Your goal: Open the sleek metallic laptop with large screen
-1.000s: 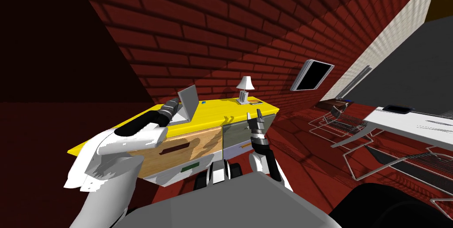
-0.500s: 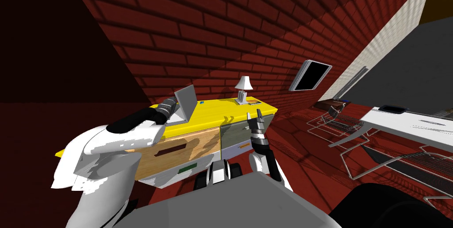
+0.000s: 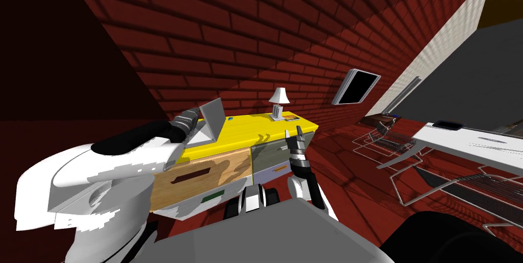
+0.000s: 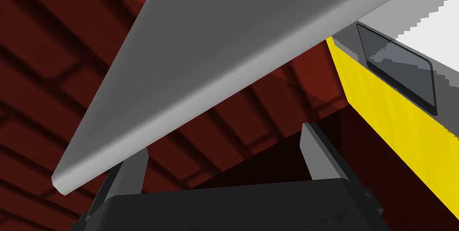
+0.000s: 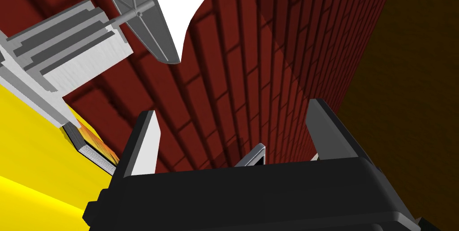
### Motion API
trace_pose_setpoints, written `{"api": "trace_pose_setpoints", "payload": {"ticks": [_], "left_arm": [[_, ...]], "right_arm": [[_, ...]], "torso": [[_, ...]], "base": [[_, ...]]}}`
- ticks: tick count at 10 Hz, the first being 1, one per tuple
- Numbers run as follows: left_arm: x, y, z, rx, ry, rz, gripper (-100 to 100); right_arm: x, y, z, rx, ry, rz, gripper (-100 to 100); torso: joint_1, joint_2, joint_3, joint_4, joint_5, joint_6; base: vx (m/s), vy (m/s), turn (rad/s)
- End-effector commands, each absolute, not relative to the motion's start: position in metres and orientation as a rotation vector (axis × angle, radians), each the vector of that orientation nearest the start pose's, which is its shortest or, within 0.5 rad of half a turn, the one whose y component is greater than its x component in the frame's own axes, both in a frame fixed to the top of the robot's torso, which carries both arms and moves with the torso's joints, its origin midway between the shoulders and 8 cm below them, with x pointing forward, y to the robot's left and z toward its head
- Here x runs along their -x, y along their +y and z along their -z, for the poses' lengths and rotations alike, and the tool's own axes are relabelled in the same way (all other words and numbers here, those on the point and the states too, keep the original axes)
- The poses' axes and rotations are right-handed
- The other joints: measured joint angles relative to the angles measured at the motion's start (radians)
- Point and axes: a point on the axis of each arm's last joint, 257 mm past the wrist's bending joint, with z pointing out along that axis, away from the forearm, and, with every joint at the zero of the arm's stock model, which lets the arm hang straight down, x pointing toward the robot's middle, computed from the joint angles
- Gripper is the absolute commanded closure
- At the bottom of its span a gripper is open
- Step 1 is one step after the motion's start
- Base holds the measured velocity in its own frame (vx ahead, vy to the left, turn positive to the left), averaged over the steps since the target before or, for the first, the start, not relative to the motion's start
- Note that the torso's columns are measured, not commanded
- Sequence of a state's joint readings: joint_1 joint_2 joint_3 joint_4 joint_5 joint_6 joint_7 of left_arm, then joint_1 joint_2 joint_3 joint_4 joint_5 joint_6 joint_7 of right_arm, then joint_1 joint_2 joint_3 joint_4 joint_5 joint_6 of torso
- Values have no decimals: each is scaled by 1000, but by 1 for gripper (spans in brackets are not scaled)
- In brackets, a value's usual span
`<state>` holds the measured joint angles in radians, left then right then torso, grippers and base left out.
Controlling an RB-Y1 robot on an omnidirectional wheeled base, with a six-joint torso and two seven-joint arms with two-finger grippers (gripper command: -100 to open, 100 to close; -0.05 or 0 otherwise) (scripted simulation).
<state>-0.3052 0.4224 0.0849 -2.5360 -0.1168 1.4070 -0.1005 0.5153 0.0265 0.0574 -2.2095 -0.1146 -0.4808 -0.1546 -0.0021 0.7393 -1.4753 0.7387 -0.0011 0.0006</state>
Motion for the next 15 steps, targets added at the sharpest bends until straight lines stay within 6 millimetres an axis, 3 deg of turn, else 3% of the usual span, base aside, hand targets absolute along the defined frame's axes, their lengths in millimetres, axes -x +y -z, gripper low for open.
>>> {"api": "trace_pose_setpoints", "payload": {"ticks": [1, 5, 6, 15], "left_arm": [[-451, 306, -83, 963, 1279, 624, -100], [-448, 305, -88, 960, 1273, 625, -100], [-448, 305, -88, 961, 1274, 623, 100], [-475, 307, -62, 1210, 1109, 947, 100]], "right_arm": [[-359, -280, 17, -904, 531, -1537, 0], [-359, -280, 17, -904, 531, -1537, 0], [-359, -280, 17, -904, 531, -1537, 0], [-359, -280, 17, -904, 531, -1537, 0]], "torso": [[1, 0, 0, 0, 0, 0], [4, -5, -3, -2, 2, -1], [3, -3, -2, -2, 2, -1], [2, -2, -1, -1, 1, -1]], "base": [[3, -31, -11], [30, 2, -13], [6, 2, 2], [-43, 68, 35]]}}
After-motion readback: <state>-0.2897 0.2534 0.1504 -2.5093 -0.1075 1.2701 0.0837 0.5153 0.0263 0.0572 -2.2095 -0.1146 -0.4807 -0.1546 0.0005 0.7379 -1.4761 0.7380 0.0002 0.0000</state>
